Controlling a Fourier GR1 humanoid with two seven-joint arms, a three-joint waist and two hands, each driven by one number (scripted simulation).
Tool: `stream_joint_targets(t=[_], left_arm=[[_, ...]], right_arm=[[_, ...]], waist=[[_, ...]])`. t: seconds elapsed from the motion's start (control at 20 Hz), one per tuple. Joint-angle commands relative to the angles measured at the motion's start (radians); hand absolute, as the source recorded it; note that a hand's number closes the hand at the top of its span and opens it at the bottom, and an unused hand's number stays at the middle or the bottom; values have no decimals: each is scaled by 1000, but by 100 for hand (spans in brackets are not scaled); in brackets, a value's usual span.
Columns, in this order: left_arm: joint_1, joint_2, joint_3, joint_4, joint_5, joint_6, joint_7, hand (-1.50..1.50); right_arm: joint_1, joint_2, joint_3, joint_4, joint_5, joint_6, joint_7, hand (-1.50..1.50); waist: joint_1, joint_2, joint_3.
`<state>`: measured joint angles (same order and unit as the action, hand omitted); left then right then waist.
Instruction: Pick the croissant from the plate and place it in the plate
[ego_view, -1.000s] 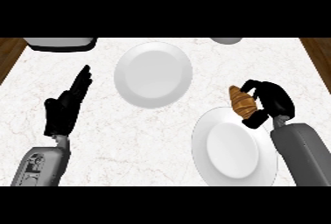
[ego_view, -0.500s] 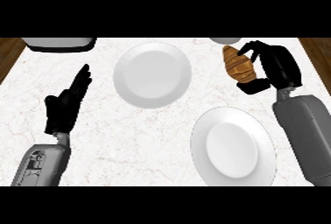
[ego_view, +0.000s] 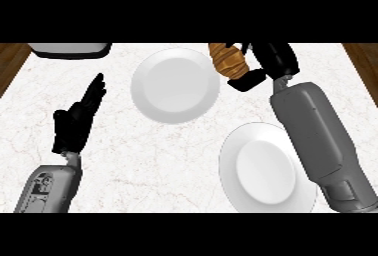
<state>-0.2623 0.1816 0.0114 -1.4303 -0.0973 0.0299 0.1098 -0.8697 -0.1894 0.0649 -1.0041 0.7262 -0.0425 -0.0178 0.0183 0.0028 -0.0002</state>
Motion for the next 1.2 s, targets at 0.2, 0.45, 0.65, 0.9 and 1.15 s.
stream_joint_targets(t=[0.2,0.45,0.65,0.9,1.15], left_arm=[[9,-19,-13,12,-2,-17,-14,0],[-48,-19,-9,-13,-10,-3,19,0],[-41,-25,-28,13,-20,-18,-18,0],[-48,-30,-29,30,-11,-33,-17,0],[-96,-50,-39,40,-18,-24,-12,0]], right_arm=[[-180,174,-13,322,22,-97,-39,150],[-286,188,61,529,-29,-206,-14,150],[-348,189,153,631,43,-223,60,150],[-321,189,157,702,-95,-219,99,-150],[-279,189,139,721,-204,-240,26,-150]], waist=[[13,6,0],[49,15,0],[67,22,-1],[92,26,0],[108,32,1]])
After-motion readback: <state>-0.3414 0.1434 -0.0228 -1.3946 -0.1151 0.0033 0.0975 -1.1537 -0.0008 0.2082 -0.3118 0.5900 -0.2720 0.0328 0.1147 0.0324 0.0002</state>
